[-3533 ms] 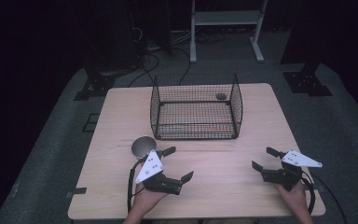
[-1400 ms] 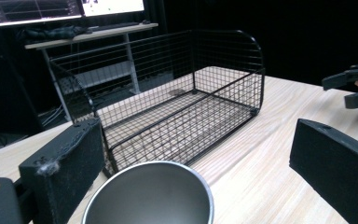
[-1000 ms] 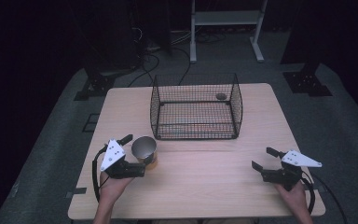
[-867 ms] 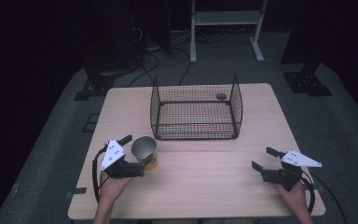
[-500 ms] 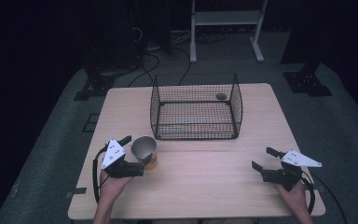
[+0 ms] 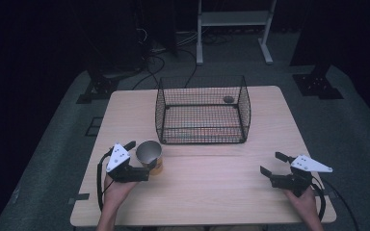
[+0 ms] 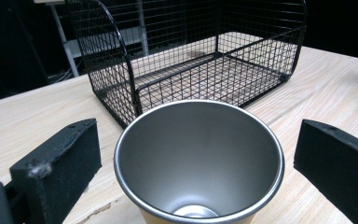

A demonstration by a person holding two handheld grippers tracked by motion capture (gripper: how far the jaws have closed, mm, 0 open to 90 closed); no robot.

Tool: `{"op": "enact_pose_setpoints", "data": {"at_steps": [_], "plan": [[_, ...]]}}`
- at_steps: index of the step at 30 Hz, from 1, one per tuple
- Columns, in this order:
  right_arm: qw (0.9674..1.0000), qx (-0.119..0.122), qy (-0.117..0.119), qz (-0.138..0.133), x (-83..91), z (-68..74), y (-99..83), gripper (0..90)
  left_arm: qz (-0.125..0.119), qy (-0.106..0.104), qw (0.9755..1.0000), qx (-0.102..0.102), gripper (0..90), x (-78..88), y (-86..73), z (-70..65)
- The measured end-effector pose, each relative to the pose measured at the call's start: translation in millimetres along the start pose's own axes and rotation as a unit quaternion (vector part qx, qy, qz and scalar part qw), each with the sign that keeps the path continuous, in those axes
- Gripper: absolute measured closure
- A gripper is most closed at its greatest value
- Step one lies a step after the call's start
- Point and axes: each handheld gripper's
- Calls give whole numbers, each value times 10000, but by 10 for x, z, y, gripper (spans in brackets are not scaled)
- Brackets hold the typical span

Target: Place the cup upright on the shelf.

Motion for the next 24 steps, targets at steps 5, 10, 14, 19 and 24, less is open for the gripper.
{"op": "enact_pose_setpoints", "data": {"at_steps": [5,10,14,19,24], "plan": [[10000,3,0,1,-1,0,0,130,45,16,10000,48,0,-23,-27,15],[10000,2,-1,3,-1,0,0,131,102,10,9999,86,0,-51,-54,23],[10000,1,-3,3,-2,2,1,130,111,14,9999,85,0,-60,-57,22],[10000,1,-3,6,-3,2,1,130,229,7,9997,83,0,-105,-77,15],[10000,-1,-2,11,-3,1,1,131,295,6,9995,95,0,-131,-91,17]]}}
Point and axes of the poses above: each handheld gripper's, and its own axes: x roughly backward along the jaws, y roughly out of its top, z roughly to its left, and after that the axes turned 2 degrees about x, right-handed
